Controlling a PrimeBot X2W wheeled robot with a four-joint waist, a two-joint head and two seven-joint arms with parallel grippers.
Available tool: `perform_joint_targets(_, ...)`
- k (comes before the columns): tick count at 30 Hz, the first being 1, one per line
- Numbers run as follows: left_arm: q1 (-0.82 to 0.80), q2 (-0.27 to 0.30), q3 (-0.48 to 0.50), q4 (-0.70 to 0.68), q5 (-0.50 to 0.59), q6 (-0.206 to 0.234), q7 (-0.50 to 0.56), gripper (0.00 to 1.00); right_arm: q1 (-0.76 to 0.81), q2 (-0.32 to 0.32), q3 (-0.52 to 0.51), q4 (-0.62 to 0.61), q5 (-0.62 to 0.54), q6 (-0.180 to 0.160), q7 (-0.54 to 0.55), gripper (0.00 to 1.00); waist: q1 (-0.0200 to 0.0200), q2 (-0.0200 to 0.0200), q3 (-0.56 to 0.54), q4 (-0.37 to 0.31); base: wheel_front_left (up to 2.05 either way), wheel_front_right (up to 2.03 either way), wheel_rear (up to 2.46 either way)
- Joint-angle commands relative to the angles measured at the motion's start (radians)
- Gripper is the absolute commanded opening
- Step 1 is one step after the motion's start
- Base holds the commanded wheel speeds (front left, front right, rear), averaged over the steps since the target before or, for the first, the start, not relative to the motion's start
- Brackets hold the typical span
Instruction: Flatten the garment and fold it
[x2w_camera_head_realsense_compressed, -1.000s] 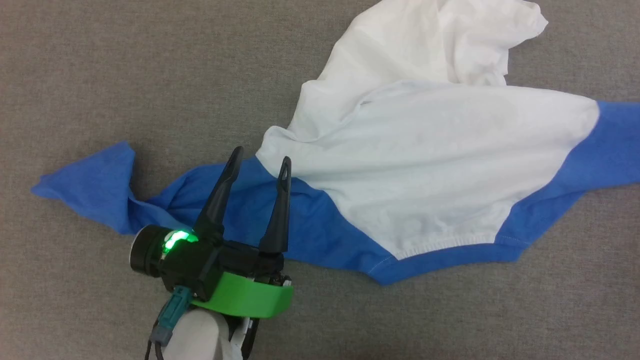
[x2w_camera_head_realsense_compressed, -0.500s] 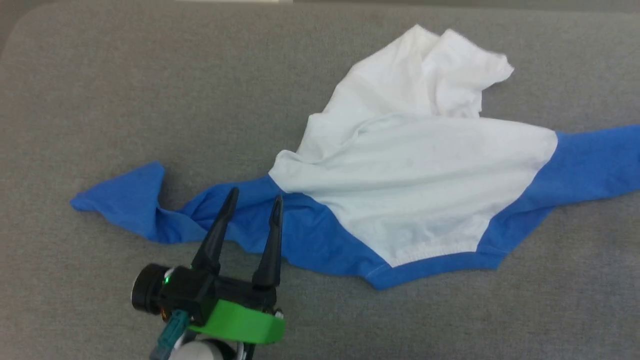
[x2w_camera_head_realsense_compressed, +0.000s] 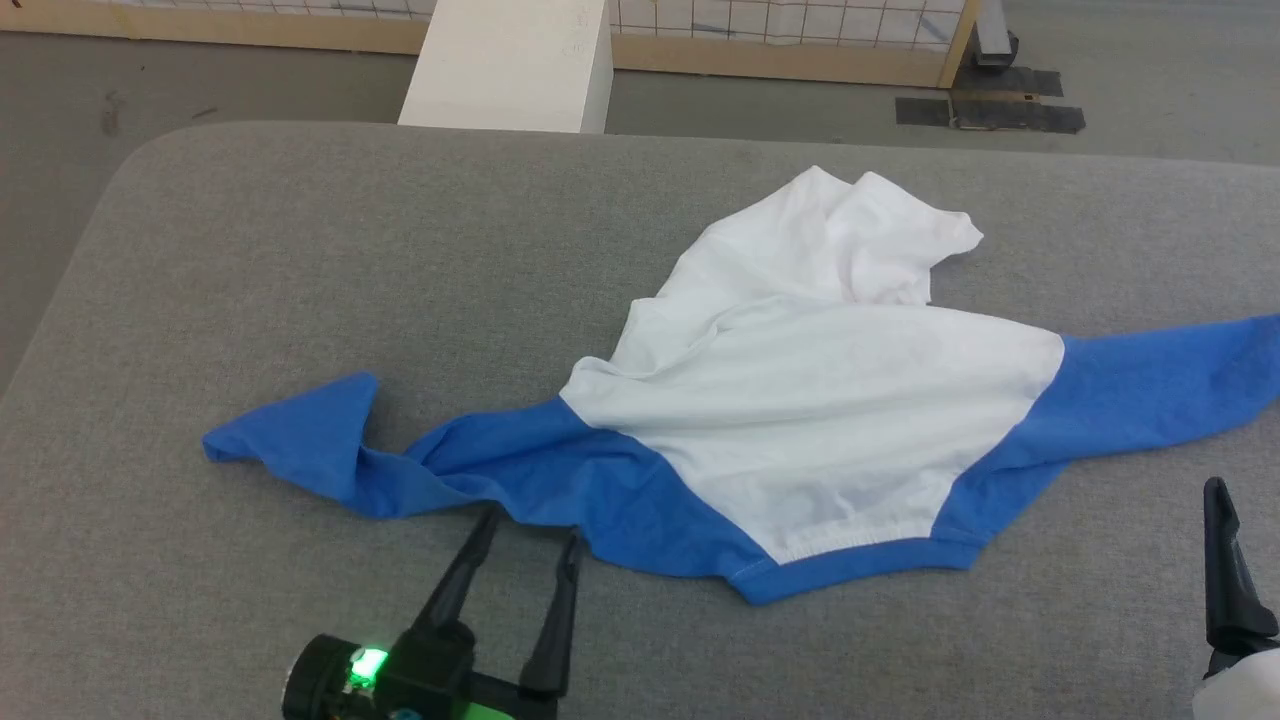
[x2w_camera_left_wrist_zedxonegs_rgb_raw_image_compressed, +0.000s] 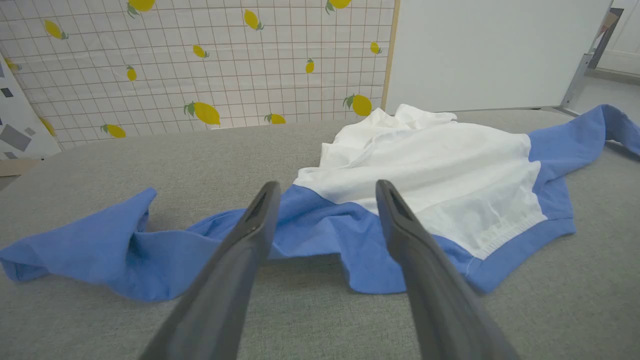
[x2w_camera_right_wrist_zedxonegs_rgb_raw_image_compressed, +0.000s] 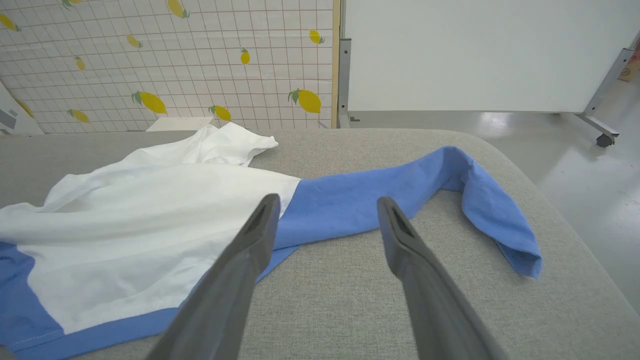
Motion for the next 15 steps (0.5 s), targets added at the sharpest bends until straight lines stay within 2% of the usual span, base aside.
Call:
perform_joint_targets(1,-0.011,0.009,-0.013,0.001,0.023,-0.001,0.014,1.0,0.004,0.001,0.004,0.005,0.014,-0.002,-0.008,1.0,0.0001,0.0,0.002,-0.003,0.0,0.0,0.0)
perform_joint_targets(7,-0.125,0.044,-0.11,-0.002,0.061,-0.073,0.157,1.0,-0.032,0.001,0.007,0.008,0.012,-0.002,-0.017,1.0,0.0001,0.0,0.039,0.005,0.0,0.0,0.0)
perform_joint_targets(11,-0.245,0.12,-0.225,0.057,0.091,-0.104,0.3,1.0,-0.057,0.001,0.016,0.009,0.013,-0.002,-0.019,1.0,0.0001,0.0,0.075,0.009,0.0,0.0,0.0)
perform_joint_targets(15,-0.352,0.194,-0.334,0.138,0.069,-0.109,0.395,1.0,-0.077,0.001,0.031,0.009,0.021,-0.002,-0.019,1.0,0.0001,0.0,0.111,0.003,0.0,0.0,0.0)
